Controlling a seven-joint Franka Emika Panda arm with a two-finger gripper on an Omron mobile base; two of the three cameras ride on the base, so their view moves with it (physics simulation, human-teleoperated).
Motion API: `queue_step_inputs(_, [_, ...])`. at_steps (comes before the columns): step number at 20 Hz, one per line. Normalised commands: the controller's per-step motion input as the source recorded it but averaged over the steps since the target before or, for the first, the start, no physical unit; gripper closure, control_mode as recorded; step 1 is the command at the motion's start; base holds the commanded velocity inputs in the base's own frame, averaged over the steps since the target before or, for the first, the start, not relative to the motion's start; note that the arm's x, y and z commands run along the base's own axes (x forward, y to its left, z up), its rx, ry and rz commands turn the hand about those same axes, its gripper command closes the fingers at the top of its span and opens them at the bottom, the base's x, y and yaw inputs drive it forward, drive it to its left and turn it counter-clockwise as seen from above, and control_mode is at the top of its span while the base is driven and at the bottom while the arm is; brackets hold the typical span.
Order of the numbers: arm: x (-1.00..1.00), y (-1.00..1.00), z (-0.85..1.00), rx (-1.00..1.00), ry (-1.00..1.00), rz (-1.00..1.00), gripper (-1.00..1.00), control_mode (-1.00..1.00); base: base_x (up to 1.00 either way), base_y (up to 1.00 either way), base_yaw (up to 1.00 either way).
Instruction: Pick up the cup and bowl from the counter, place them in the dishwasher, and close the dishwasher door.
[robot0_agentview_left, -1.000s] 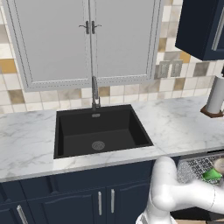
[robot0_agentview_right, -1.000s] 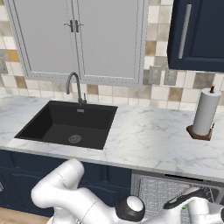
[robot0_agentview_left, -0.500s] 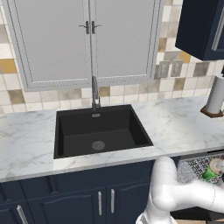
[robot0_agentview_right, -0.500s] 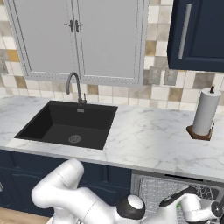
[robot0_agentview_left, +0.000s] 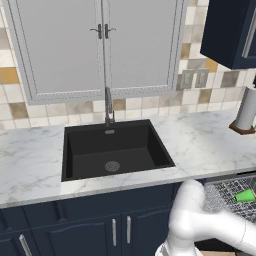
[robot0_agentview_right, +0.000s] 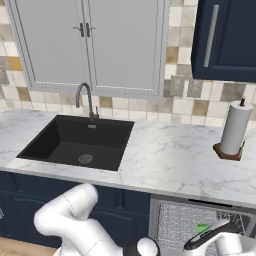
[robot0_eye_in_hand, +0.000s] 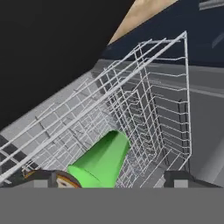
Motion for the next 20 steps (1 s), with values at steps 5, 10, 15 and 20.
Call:
queue_step_inputs(5, [-0.43,0.11,0.27,-0.04,-0.19,0.13,-1.00,-1.00,0.00,0.00,0.00])
queue_step_inputs(10, [-0.01,0.46,0.06,-0.19,-0.04,0.11,-1.00,-1.00,0.00,0.00,0.00])
queue_step_inputs(15, [-0.14,0.24,0.04,-0.14,-0.04,0.10,-1.00,-1.00,0.00,0.00,0.00])
queue_step_inputs(20, [-0.56,0.00,0.35,-0.03,-0.14,0.04,-1.00,-1.00,0.00,0.00,0.00])
